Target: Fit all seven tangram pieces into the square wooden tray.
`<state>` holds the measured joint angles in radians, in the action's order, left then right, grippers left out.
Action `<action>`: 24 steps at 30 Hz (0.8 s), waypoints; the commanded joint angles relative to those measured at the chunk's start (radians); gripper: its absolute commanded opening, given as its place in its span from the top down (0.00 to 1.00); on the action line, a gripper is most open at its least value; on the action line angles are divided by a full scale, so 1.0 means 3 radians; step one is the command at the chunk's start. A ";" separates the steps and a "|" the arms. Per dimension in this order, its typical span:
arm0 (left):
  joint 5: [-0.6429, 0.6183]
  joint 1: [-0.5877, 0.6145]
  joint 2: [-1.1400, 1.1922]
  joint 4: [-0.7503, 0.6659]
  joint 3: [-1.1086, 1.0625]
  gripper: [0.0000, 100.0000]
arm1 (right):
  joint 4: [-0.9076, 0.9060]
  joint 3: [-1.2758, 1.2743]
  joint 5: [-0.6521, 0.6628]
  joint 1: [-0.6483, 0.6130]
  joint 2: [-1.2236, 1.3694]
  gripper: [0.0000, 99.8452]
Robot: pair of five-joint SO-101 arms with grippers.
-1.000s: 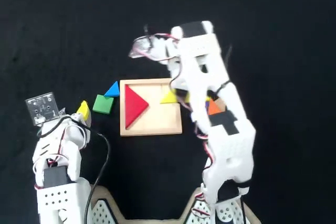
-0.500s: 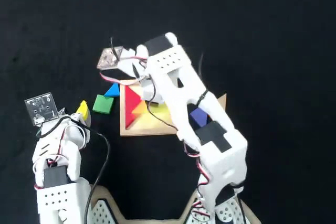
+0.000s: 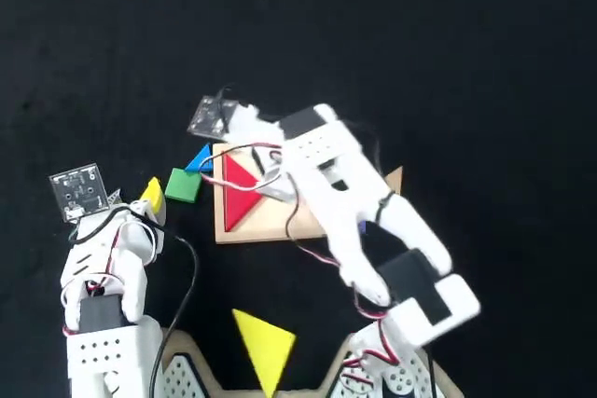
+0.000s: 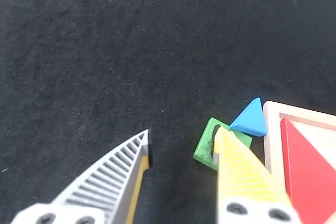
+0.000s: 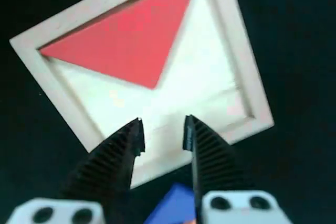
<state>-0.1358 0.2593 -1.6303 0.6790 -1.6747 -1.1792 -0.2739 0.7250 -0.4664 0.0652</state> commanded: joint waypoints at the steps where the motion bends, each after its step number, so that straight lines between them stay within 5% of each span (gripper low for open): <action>1: -0.0015 -0.0043 -0.0031 -0.0072 0.0095 0.79 | -0.0256 0.0146 0.0015 0.0230 -0.0432 0.86; 7: -0.0015 -0.0043 -0.0031 -0.0077 0.0095 0.79 | -0.0736 -0.0125 0.0332 0.0378 -0.1194 0.86; 13: -0.0015 0.0049 -0.0031 -0.0077 0.0120 0.80 | -0.0823 -0.1210 0.0465 -0.0230 -0.1859 0.86; 19: -0.0015 0.0478 -0.0031 0.0143 0.0258 0.80 | -0.0619 -0.1644 -0.0363 -0.0803 -0.2038 0.92; 24: 0.0327 0.0806 -0.0031 0.1100 0.0698 0.80 | -0.0609 -0.1634 -0.0711 -0.0650 -0.2038 0.98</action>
<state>-0.1143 0.4634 -1.6303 0.8600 -1.5827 -1.3786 -0.7649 0.5531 -0.6966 -0.5148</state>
